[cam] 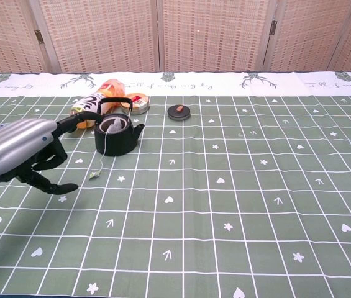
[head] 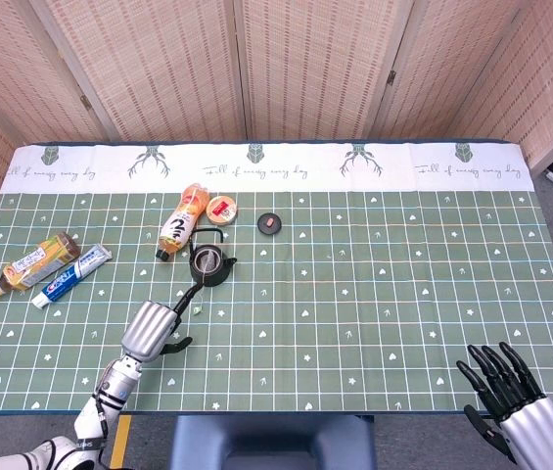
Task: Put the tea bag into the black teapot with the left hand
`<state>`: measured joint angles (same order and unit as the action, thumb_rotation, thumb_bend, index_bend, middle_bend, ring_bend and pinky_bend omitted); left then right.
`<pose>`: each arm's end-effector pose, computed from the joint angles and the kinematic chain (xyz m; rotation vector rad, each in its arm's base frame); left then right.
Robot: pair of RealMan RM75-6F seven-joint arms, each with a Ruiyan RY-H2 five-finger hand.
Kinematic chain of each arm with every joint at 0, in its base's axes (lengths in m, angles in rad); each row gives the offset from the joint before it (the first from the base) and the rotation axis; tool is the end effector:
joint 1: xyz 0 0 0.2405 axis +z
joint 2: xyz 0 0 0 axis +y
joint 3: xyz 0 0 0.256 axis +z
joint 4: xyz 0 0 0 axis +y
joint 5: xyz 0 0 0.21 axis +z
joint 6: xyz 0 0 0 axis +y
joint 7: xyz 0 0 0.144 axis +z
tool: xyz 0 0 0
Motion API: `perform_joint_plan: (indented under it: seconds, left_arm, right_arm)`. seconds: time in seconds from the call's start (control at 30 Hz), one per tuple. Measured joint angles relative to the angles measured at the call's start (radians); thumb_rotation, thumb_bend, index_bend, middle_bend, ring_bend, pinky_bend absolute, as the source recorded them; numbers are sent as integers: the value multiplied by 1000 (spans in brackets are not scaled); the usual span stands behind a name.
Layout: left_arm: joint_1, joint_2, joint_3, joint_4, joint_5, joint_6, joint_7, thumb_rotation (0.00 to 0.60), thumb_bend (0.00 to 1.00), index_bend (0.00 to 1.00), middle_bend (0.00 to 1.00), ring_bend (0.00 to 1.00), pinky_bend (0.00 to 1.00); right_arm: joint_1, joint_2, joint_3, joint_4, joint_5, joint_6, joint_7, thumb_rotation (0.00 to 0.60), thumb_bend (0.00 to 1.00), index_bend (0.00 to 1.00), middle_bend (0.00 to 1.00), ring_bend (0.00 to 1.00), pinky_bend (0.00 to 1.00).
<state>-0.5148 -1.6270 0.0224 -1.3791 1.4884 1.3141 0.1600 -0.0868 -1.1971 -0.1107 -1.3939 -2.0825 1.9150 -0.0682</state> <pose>-0.1955 0.2639 -0.0197 -1.8155 -0.8441 -1.1333 -0.2781 -0.0748 0.1505 1.6701 -0.5224 1.1856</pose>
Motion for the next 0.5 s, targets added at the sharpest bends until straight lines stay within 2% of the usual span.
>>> perform_joint_plan:
  seconds: [0.13,0.23,0.37,0.5]
  left_arm:
    - [-11,141,-28,-230,-67,-60,122,600,247,0,1000,1000,1000]
    - [-38,223,-57,-338,-170,-161,157,600,305,0,1000,1000,1000]
    - [-99,317,-101,-421,-351,-332,148,600,390,0,1000,1000,1000]
    - [-186,362,-133,-459,-544,-423,195,600,397,0,1000,1000,1000]
  right_arm:
    - [3,-1,-1,-6,0,-13,-11,600,365,0,0,67,0]
    - [6,-1,-1,-11,3,-23,-15,600,366,0,0,68,0]
    - [10,1,-1,-17,6,-32,-18,600,366,0,0,69,0]
    - [9,3,-3,-16,1,-29,-18,600,366,0,0,69,0]
